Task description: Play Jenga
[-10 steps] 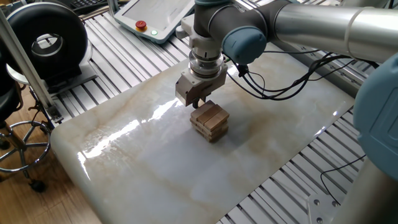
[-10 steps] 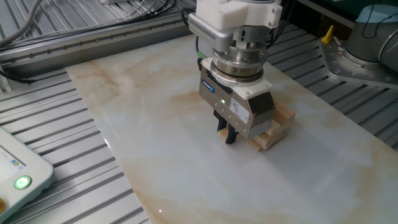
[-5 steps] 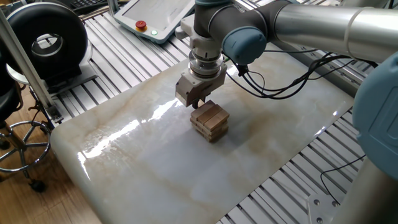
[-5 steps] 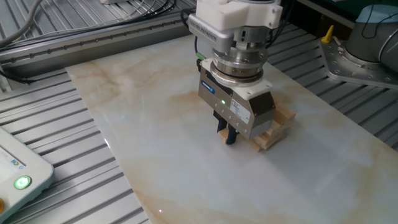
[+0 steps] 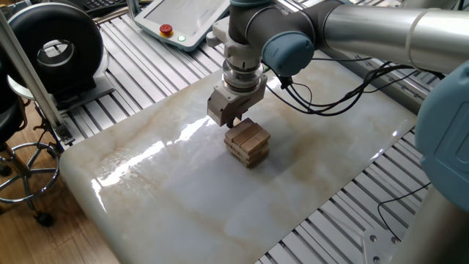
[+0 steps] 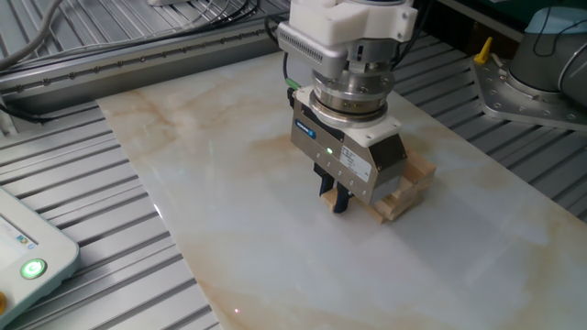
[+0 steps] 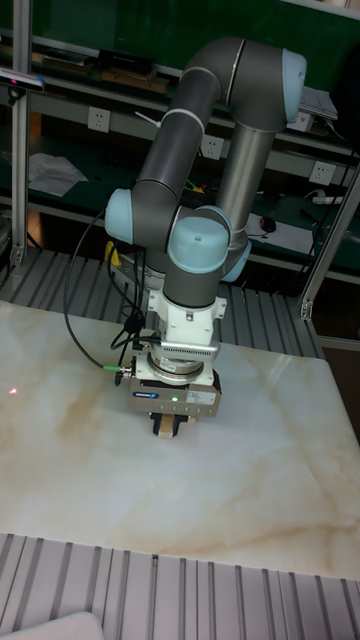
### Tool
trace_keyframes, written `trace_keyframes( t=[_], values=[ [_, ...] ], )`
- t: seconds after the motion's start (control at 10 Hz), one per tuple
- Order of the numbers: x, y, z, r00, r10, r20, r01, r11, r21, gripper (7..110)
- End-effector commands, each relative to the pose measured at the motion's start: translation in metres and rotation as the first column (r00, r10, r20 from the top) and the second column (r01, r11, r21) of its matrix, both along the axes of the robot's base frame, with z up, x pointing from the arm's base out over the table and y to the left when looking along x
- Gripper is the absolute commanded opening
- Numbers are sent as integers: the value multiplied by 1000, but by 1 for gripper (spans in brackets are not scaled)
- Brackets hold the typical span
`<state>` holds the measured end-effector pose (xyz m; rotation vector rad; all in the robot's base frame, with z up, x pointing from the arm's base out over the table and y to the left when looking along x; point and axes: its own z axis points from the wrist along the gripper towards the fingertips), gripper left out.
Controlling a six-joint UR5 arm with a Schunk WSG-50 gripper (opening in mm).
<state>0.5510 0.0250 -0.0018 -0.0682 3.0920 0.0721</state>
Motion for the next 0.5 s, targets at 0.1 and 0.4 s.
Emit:
trace_keyframes(
  t=[0.1, 0.4],
  values=[
    [2, -1, 1, 1000, 23, 7, -23, 1000, 9, 7],
    [2, -2, 1, 999, 41, 11, -41, 999, 9, 7]
  ],
)
